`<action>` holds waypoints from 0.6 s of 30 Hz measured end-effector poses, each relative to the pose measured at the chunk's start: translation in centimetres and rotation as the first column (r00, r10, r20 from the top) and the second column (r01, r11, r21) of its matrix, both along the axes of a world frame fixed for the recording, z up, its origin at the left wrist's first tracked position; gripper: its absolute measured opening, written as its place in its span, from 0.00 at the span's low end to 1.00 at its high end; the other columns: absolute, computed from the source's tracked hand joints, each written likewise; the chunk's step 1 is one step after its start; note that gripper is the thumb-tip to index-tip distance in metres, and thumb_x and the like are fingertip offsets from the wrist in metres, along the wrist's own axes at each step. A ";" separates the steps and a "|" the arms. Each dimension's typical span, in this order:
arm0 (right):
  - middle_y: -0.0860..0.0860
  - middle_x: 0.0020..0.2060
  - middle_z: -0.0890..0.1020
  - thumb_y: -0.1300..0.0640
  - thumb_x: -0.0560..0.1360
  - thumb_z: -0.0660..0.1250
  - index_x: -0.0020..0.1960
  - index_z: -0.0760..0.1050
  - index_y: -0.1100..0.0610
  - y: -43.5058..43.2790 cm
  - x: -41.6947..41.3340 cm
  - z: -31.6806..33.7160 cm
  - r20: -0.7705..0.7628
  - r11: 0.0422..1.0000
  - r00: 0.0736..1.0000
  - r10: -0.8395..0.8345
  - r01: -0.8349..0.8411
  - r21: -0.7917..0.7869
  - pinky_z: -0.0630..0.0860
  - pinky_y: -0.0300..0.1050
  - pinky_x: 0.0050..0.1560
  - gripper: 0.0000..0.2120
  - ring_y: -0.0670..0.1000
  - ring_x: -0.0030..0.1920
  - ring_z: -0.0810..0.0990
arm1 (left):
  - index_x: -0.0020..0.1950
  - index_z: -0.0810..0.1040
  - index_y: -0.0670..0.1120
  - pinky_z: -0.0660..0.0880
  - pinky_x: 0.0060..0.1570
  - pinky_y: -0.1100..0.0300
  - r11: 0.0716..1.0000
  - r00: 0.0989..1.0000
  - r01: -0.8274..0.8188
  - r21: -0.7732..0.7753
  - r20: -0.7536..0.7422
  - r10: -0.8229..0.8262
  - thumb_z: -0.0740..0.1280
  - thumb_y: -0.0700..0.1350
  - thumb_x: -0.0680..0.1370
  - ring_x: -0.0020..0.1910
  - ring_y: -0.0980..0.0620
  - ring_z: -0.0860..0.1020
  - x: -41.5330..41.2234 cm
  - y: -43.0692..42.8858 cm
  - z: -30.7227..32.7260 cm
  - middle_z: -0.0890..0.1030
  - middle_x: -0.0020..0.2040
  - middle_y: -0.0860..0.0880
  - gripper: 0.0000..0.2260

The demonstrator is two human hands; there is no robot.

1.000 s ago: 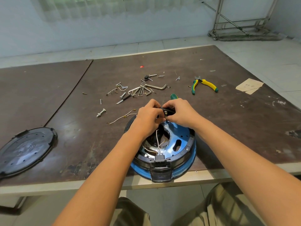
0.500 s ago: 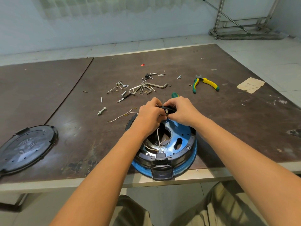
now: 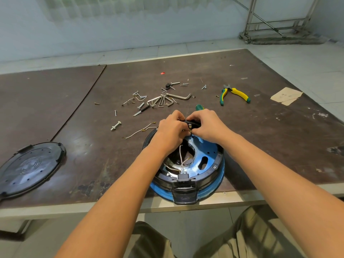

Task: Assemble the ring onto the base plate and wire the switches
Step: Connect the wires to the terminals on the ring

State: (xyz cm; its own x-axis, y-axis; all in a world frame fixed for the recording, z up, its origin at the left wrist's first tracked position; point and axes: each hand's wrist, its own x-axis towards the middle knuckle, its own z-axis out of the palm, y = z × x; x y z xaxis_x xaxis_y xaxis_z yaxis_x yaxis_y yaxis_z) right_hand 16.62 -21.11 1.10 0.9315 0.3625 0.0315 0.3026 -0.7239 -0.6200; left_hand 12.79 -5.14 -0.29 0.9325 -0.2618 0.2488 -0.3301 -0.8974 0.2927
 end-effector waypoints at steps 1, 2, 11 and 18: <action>0.51 0.58 0.83 0.61 0.72 0.75 0.66 0.79 0.52 0.0 0.0 0.0 0.006 1.000 1.000 -0.002 0.002 -0.001 0.78 0.52 0.63 0.22 0.51 0.61 0.79 | 0.52 0.84 0.47 0.74 0.56 0.45 1.000 1.000 -0.005 -0.001 -0.001 0.005 0.73 0.44 0.75 0.55 0.47 0.74 0.0 0.0 0.0 0.72 0.59 0.48 0.06; 0.51 0.58 0.83 0.61 0.72 0.75 0.66 0.79 0.52 0.1 0.0 0.0 0.012 1.000 1.000 -0.002 0.002 -0.003 0.78 0.52 0.63 0.22 0.51 0.61 0.79 | 0.52 0.84 0.47 0.74 0.56 0.45 1.000 1.000 -0.009 0.001 -0.003 0.009 0.73 0.44 0.76 0.55 0.47 0.74 0.1 -0.1 0.1 0.72 0.58 0.48 0.06; 0.50 0.59 0.82 0.62 0.73 0.73 0.66 0.78 0.52 0.1 0.0 -0.1 0.024 1.000 1.000 -0.003 0.004 -0.028 0.78 0.53 0.63 0.22 0.51 0.61 0.79 | 0.52 0.84 0.47 0.74 0.57 0.46 1.000 1.000 -0.015 -0.026 -0.019 0.015 0.73 0.44 0.76 0.55 0.47 0.73 0.0 0.0 0.0 0.71 0.58 0.49 0.06; 0.51 0.62 0.81 0.65 0.73 0.72 0.68 0.76 0.51 0.1 0.0 -0.2 0.021 1.000 1.000 -0.006 0.006 -0.027 0.78 0.54 0.64 0.25 0.52 0.63 0.78 | 0.47 0.84 0.46 0.76 0.53 0.58 0.986 0.999 -0.044 -0.160 -0.022 0.041 0.76 0.38 0.72 0.54 0.50 0.76 -0.1 0.4 0.3 0.76 0.58 0.50 0.06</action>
State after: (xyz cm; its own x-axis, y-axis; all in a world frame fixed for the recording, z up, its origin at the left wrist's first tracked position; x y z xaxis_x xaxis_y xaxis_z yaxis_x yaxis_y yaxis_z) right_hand 16.60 -21.02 0.93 0.9329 0.3577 0.0410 0.3107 -0.7423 -0.5937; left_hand 12.68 -4.79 0.01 0.9468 -0.1803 0.2665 -0.2859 -0.8513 0.4399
